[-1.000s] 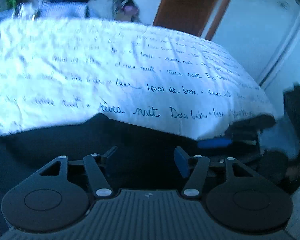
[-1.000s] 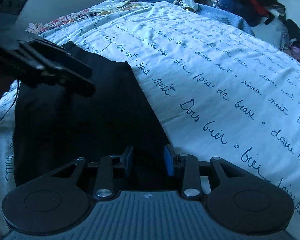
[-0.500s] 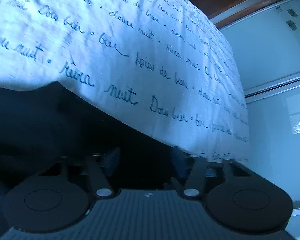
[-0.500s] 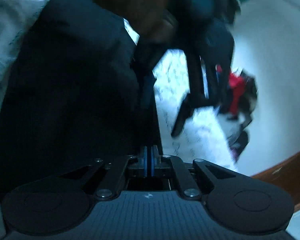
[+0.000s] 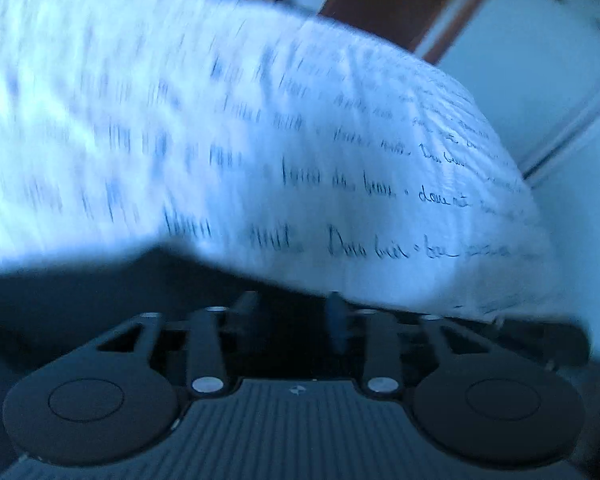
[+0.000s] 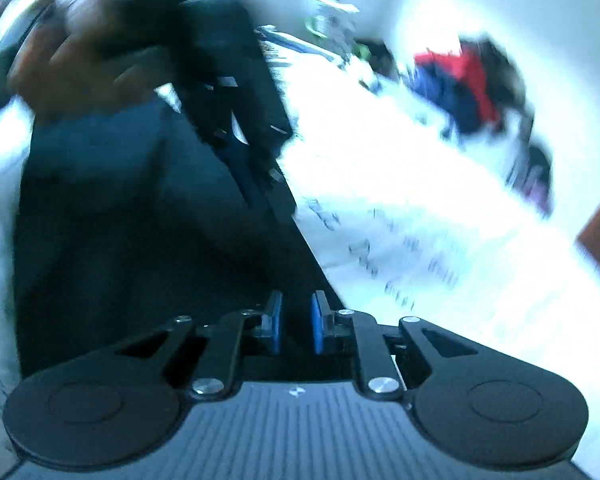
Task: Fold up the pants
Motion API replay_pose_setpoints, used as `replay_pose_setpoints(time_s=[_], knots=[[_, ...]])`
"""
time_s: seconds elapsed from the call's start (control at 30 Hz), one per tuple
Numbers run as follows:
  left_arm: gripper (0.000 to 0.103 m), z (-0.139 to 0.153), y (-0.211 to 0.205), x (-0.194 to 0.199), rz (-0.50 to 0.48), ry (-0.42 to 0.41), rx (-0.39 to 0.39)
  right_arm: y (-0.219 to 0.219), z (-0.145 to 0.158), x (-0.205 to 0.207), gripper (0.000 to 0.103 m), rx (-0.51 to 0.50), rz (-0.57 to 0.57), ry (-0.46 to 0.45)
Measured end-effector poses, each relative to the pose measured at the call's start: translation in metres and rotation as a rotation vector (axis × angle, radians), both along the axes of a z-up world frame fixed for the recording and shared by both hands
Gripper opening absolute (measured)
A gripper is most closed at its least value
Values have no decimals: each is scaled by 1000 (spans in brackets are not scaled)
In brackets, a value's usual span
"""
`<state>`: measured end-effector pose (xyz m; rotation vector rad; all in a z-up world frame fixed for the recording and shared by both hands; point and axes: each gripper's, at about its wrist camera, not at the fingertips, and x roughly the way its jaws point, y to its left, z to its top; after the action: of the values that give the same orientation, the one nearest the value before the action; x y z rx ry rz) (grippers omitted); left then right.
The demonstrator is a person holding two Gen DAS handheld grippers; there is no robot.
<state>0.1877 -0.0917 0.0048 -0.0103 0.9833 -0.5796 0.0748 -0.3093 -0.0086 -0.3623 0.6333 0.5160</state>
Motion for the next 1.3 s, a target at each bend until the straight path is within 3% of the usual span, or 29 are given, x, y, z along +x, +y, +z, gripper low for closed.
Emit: replay_pose_setpoints(time_s=[0.1,0.23,0.3,0.33,0.37,0.47,0.57,0.67,0.77,0.8,0.87,0.93,1.1,1.3], knots=[[68,9,0,-5,-94,-135,39,-21,-5,27,16,93,-22,130],[69,7,2,-10,-152,-211,87,-29,-8,45,24,139,5,181],[69,5,0,-11,-184,-232,114,-33,-8,41,46,118,-2,164],[69,3,0,-12,-190,-248,133,-32,-8,43,64,95,-12,151],[69,3,-1,-13,-194,-263,149,-32,-8,44,64,81,-13,148],[67,1,-2,-19,-221,-328,183,-26,-5,35,59,65,26,140],[67,1,-2,-27,-296,-405,200,-21,-3,22,59,10,27,50],[67,-2,-8,-31,-418,-433,215,-24,-2,22,56,27,59,89],[66,-8,-19,-34,-587,-438,236,-30,-6,25,46,59,74,177],[61,-10,-23,-35,-636,-450,245,-33,-8,27,44,87,72,200],[55,-16,-30,-38,-737,-474,264,-37,-8,27,24,123,79,227],[46,-23,-38,-39,-810,-473,283,-35,-5,21,13,121,86,228],[42,-38,-49,-39,-967,-446,304,-20,-3,0,6,7,102,124],[43,-39,-52,-36,-1038,-433,289,3,-5,-21,4,-202,118,-64]])
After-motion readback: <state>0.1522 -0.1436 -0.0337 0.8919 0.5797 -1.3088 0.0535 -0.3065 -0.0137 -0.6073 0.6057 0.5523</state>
